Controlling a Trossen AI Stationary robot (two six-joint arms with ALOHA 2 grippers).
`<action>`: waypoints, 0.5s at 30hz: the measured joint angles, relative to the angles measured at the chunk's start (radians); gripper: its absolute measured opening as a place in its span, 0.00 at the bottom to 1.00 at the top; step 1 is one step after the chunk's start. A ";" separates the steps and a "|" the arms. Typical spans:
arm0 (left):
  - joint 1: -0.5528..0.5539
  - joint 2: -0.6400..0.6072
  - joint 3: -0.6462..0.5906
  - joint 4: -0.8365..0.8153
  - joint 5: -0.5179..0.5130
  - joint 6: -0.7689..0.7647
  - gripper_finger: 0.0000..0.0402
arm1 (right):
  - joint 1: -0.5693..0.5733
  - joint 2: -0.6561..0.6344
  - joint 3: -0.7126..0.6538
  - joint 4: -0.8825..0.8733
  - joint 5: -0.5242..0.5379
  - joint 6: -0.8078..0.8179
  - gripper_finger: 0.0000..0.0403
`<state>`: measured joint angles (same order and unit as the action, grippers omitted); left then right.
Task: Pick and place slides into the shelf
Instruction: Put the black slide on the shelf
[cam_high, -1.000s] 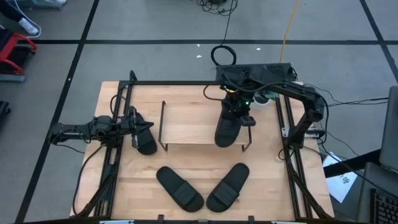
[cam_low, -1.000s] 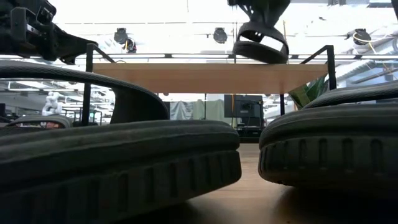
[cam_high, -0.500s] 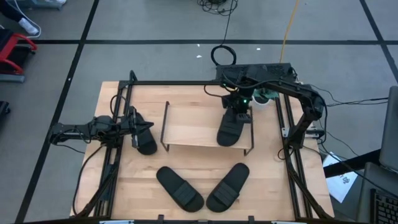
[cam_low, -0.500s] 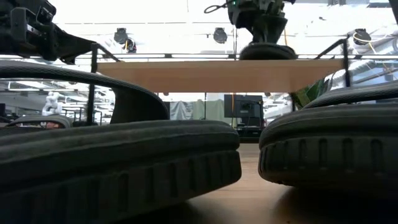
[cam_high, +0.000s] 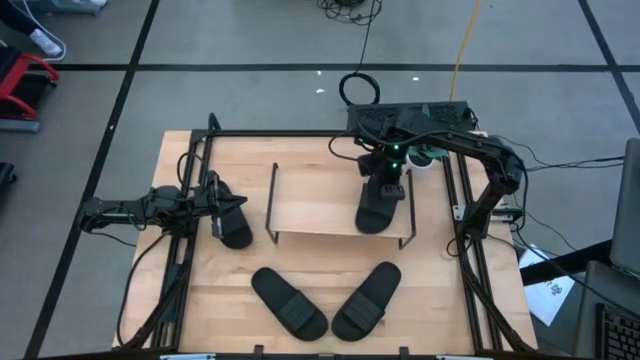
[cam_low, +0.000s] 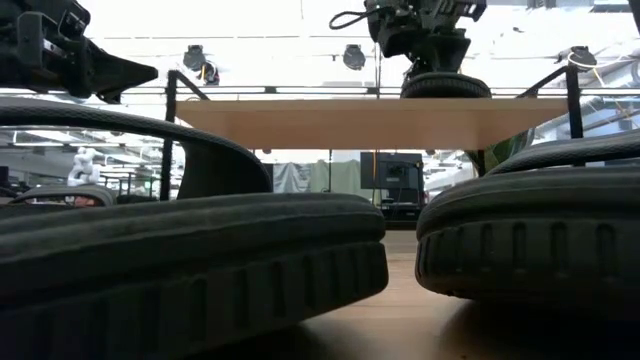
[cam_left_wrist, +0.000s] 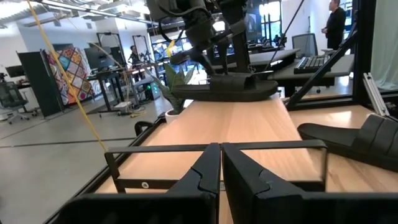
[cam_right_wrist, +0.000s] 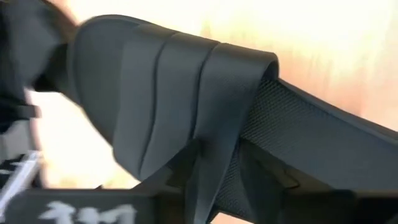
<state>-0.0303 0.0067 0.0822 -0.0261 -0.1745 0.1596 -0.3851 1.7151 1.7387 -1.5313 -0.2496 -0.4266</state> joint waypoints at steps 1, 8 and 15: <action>0.000 0.000 0.000 0.000 0.000 0.000 0.05 | 0.002 -0.005 0.000 0.011 0.023 -0.003 0.28; 0.000 0.000 0.000 0.000 0.000 0.000 0.05 | 0.012 -0.057 0.000 0.082 0.059 -0.001 0.44; 0.000 0.000 0.000 -0.001 0.000 0.000 0.05 | 0.044 -0.123 -0.001 0.096 0.055 0.037 0.48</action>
<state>-0.0304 0.0066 0.0822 -0.0266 -0.1745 0.1596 -0.3408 1.5923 1.7378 -1.4357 -0.1943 -0.3892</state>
